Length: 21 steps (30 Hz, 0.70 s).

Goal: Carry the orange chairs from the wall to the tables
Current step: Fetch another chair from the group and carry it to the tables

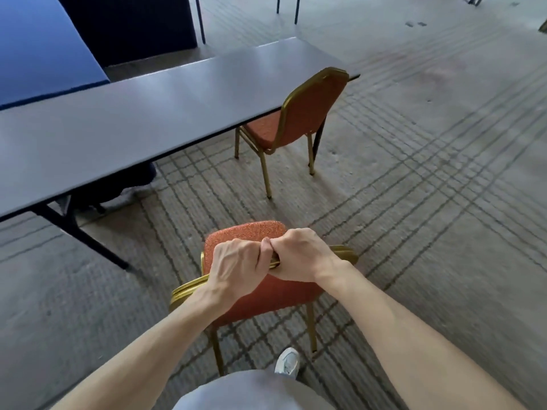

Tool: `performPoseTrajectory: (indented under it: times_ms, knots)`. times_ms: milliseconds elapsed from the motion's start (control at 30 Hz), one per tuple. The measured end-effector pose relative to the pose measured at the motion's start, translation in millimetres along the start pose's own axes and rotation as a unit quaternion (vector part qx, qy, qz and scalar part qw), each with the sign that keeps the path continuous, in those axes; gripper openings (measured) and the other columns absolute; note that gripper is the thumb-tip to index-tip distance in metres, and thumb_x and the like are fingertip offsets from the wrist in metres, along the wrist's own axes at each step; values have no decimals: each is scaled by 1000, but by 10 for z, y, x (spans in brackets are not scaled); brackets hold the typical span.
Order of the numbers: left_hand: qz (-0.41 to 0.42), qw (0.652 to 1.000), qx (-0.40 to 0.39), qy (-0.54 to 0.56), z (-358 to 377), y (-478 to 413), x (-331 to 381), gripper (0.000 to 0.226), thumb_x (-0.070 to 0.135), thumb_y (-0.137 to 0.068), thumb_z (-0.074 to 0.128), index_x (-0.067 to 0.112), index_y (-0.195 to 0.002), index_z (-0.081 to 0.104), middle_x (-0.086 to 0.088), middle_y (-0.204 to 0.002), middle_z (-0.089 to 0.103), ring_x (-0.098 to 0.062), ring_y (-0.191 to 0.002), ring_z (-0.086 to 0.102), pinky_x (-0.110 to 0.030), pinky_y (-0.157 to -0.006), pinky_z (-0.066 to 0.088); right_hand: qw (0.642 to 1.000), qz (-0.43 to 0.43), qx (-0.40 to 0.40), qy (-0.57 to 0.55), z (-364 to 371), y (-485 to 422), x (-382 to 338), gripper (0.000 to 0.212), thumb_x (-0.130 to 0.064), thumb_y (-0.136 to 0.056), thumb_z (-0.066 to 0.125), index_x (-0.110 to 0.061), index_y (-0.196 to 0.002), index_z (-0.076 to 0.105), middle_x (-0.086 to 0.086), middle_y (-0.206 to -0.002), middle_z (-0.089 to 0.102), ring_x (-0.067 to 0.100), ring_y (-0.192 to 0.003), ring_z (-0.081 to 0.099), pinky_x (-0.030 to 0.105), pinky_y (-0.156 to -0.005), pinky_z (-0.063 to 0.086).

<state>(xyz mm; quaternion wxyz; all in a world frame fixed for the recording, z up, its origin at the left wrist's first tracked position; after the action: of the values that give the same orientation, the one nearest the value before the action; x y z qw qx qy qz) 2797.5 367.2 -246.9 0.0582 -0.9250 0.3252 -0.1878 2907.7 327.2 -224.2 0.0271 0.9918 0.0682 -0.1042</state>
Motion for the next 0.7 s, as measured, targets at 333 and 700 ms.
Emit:
performPoseTrajectory:
  times_ms: [333,700]
  knots:
    - [-99,995,-9,-2,-27,-758,-287,68,53,-97,15,17,-62,60,-1,-62,64,-24,-62,61,-37,-65,46,993,10,99,-65,-51,-689,394,23,-40,-81,53,-21,-82,66,-1,-65,68,26,-61,67,33,-60,53]
    - [-127,989,25,68,-87,-1490,-637,55,44,-98,30,15,-53,41,-3,-47,47,-15,-47,47,-34,-55,33,986,-41,143,-71,-243,-1534,713,15,-32,-81,60,-19,-72,60,-5,-55,62,21,-48,60,30,-52,51]
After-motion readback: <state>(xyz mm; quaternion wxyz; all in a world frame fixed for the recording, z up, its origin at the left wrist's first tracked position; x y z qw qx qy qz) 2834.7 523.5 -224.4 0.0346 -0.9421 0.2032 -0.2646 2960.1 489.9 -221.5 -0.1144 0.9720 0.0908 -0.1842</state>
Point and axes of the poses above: each hand's wrist, its own y-axis away from the middle knuckle, its own z-axis out of the palm, x = y × z, the point moved 5 cm from there along -y, towards the middle knuckle
